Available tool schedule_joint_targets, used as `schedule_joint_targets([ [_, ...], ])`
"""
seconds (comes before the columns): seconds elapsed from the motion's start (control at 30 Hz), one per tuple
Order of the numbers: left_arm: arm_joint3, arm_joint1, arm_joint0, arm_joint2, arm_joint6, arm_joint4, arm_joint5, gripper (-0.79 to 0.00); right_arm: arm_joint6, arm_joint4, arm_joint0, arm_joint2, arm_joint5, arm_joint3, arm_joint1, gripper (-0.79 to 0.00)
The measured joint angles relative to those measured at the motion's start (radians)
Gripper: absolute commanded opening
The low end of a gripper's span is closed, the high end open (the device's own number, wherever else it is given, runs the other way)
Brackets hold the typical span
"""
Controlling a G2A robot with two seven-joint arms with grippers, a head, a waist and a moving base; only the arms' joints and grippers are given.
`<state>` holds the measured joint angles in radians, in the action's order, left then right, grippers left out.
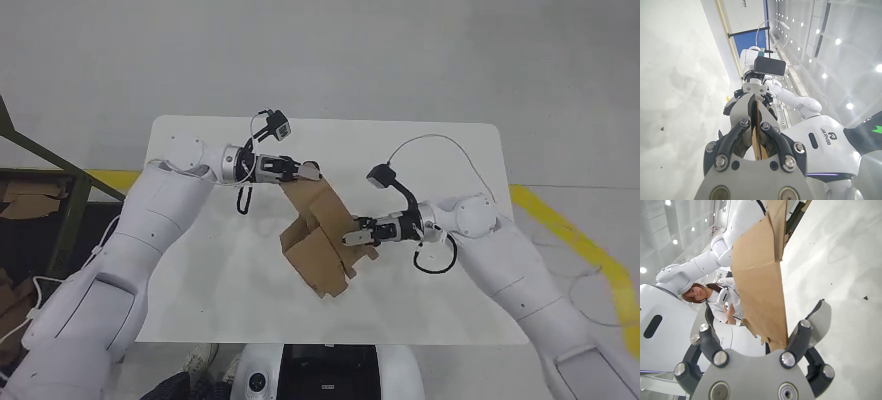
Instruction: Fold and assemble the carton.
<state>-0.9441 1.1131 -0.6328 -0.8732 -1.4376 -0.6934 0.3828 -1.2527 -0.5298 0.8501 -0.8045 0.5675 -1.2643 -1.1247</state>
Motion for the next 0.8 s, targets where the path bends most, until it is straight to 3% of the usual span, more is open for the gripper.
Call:
schedule_joint_targets([
  [0.07,-0.011,-0.006,-0.004,-0.006,-0.001,0.01,-0.001,-0.785,-0.009,-0.038,-0.013,0.014,-0.009,0.016,-0.002,-0.114],
  [0.1,-0.014,-0.009,-0.006,-0.008,-0.001,0.015,-0.001,-0.785,-0.014,-0.054,-0.017,0.019,-0.014,0.021,-0.003,-0.354],
  [0.13,-0.018,-0.012,-0.008,-0.011,-0.001,0.02,-0.001,-0.785,-0.02,-0.075,-0.023,0.025,-0.02,0.025,-0.003,-0.465],
  [0.27,-0.024,-0.022,-0.017,-0.017,-0.004,0.028,-0.004,-0.785,-0.038,-0.123,-0.038,0.035,-0.038,0.044,-0.001,-0.785],
  [0.73,-0.046,-0.042,-0.026,-0.024,-0.002,0.01,-0.002,-0.785,-0.076,-0.177,-0.068,0.088,-0.076,0.041,0.002,-0.785],
  [0.77,-0.048,-0.042,-0.026,-0.024,0.0,0.007,0.0,-0.65,-0.079,-0.187,-0.069,0.089,-0.079,0.041,0.002,-0.785],
  [0.8,-0.052,-0.043,-0.026,-0.025,0.003,0.002,0.003,0.0,-0.083,-0.198,-0.069,0.09,-0.083,0.041,0.002,-0.785],
])
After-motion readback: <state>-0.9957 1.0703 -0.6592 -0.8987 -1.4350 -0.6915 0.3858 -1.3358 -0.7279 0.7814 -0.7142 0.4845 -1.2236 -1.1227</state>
